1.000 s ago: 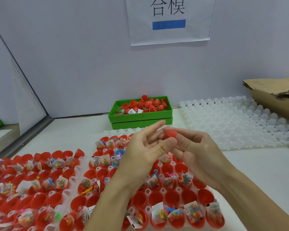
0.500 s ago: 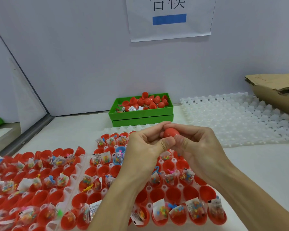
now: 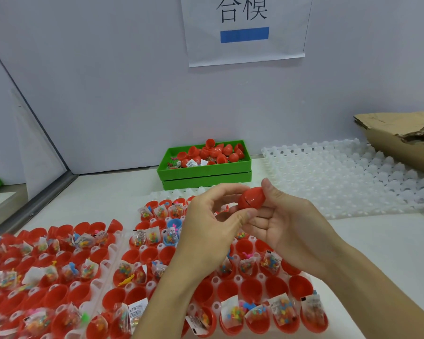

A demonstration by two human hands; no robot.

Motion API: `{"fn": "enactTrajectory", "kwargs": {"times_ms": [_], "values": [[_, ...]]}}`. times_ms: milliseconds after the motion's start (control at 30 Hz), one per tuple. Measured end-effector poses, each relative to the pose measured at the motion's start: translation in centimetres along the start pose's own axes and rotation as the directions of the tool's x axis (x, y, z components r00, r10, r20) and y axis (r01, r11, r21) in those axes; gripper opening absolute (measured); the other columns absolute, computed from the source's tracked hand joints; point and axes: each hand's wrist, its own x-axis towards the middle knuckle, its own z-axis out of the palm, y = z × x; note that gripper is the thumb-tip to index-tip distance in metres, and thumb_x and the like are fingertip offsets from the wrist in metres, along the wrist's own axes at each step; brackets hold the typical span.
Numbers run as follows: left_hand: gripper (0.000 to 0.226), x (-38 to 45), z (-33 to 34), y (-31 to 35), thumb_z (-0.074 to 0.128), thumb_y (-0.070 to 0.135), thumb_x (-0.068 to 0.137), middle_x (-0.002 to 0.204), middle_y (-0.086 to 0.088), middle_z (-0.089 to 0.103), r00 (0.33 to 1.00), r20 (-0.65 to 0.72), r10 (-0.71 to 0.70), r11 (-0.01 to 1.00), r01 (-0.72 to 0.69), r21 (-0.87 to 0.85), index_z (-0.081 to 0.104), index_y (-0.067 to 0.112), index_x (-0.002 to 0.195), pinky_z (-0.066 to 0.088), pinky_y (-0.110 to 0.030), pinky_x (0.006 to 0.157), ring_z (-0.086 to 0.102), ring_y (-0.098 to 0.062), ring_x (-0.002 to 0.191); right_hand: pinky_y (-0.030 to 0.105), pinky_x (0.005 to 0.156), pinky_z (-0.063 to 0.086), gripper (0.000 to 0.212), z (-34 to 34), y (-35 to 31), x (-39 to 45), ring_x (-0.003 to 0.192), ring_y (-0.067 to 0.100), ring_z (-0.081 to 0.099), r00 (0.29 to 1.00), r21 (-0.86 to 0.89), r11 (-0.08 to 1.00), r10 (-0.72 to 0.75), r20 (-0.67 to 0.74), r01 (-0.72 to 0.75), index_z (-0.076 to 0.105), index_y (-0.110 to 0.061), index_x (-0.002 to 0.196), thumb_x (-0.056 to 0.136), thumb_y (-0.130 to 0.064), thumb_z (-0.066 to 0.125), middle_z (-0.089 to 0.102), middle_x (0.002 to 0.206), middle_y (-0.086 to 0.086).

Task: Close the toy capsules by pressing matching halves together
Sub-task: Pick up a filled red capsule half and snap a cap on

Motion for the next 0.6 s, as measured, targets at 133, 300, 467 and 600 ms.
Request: {"fn": "enactTrajectory", "kwargs": {"times_ms": [133, 300, 467, 600], "values": [[0.035, -0.03, 0.01, -0.13, 0.081, 0.007, 0.076, 0.099, 0.013, 0.074, 0.999, -0.035, -0.009, 1.0, 0.008, -0.021, 0.072, 0.024, 0.105, 0.05, -0.01, 0.08, 0.068, 0.0, 0.099, 0.032, 0.087, 0.057, 0.039, -0.36, -0.01, 0.02, 0.105, 0.034, 0.068, 1.0, 0.035, 0.999, 0.0, 0.017, -0.001, 0.075, -0.001, 0.1, 0.092, -0.034, 0.056, 0.069, 0.108, 0.028], [0.034, 0.05, -0.02, -0.1, 0.08, -0.002, 0.073, 0.095, 0.013, 0.076, 0.998, -0.064, 0.004, 0.999, -0.007, -0.038, 0.077, 0.022, 0.096, 0.052, -0.011, 0.079, 0.07, -0.001, 0.094, 0.034, 0.096, 0.054, 0.042, -0.58, -0.05, 0.1, 0.116, 0.036, 0.063, 0.996, 0.026, 1.0, 0.007, 0.092, -0.01, 0.073, 0.003, 0.105, 0.086, -0.032, 0.062, 0.066, 0.117, 0.03], [0.038, -0.01, 0.25, -0.18, 0.077, -0.012, 0.071, 0.098, 0.01, 0.076, 0.994, -0.107, 0.003, 0.999, -0.007, -0.035, 0.079, 0.016, 0.096, 0.053, -0.011, 0.076, 0.07, 0.0, 0.093, 0.035, 0.092, 0.056, 0.036, -0.67, -0.05, 0.16, 0.107, 0.036, 0.059, 0.997, 0.04, 0.999, 0.003, 0.075, -0.006, 0.071, 0.008, 0.103, 0.088, -0.023, 0.063, 0.063, 0.115, 0.031], [0.042, 0.02, 0.04, 0.02, 0.075, -0.014, 0.072, 0.098, 0.01, 0.076, 0.997, -0.07, 0.02, 0.999, -0.022, -0.033, 0.078, 0.017, 0.1, 0.053, -0.011, 0.077, 0.071, -0.001, 0.092, 0.035, 0.089, 0.057, 0.036, -0.76, -0.48, -0.1, 0.098, 0.032, 0.066, 0.997, 0.026, 1.0, -0.002, 0.074, 0.0, 0.071, 0.01, 0.101, 0.083, -0.018, 0.058, 0.065, 0.113, 0.031]]}}
